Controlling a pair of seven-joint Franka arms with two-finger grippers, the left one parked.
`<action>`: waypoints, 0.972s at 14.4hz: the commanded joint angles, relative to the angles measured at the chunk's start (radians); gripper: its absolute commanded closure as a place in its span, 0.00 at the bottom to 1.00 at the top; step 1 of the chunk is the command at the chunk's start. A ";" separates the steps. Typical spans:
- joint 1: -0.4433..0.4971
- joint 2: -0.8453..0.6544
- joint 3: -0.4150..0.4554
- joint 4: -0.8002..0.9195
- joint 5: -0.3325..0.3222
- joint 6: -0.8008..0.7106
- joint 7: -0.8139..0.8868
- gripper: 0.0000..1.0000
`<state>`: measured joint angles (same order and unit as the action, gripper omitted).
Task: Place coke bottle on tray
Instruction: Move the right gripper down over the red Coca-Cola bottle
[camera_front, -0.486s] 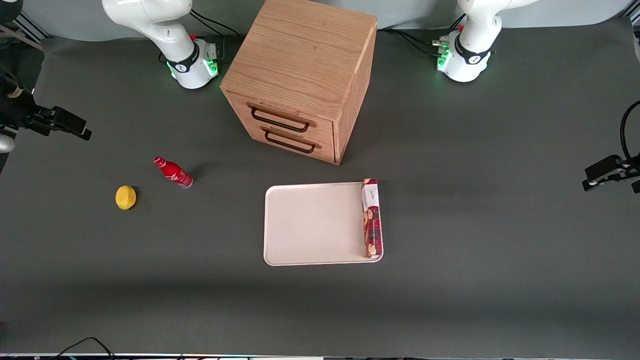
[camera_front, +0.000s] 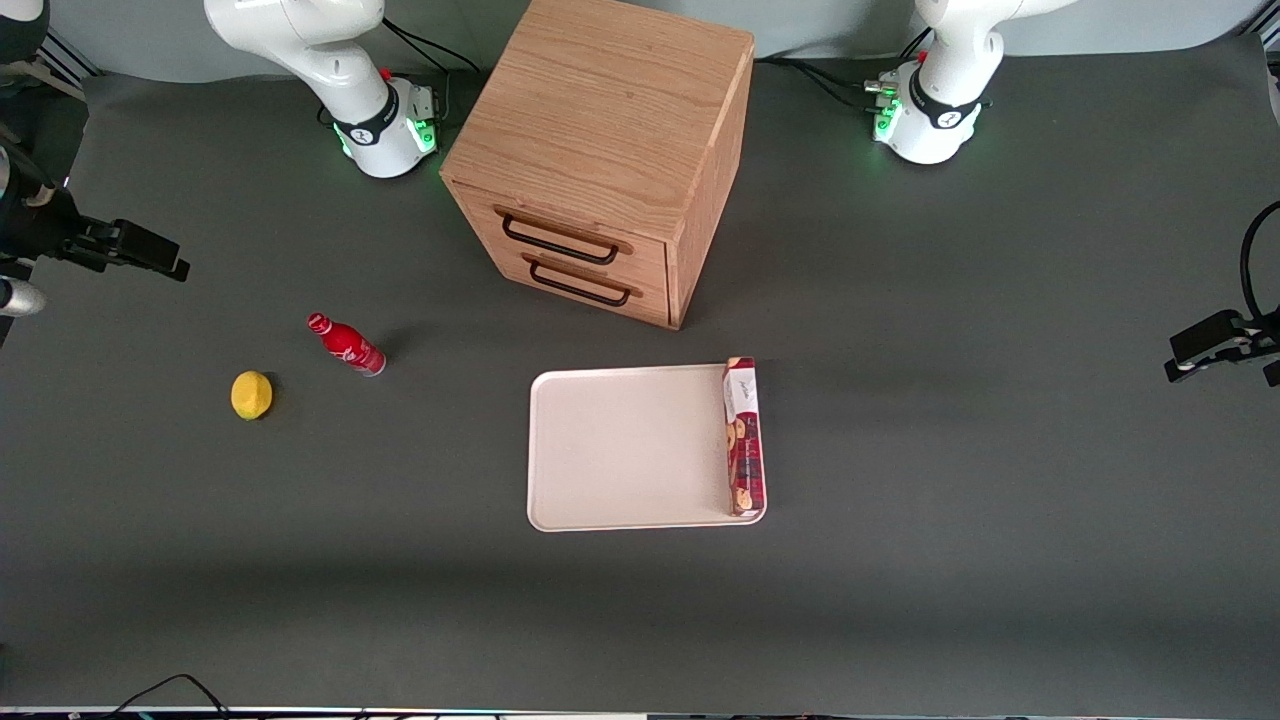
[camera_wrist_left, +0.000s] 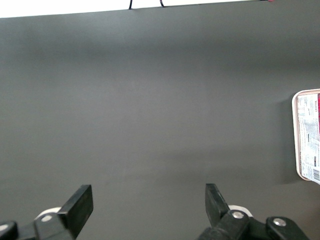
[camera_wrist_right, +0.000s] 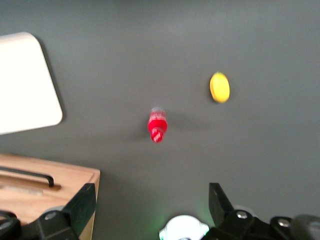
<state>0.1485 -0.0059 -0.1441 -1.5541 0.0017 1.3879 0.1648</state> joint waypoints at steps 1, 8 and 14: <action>0.010 -0.035 0.001 -0.130 0.012 0.025 -0.021 0.00; 0.005 -0.174 0.001 -0.726 0.008 0.569 -0.021 0.00; 0.003 -0.128 0.001 -0.911 0.007 0.848 -0.013 0.01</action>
<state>0.1505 -0.1171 -0.1388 -2.3988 0.0016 2.1649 0.1629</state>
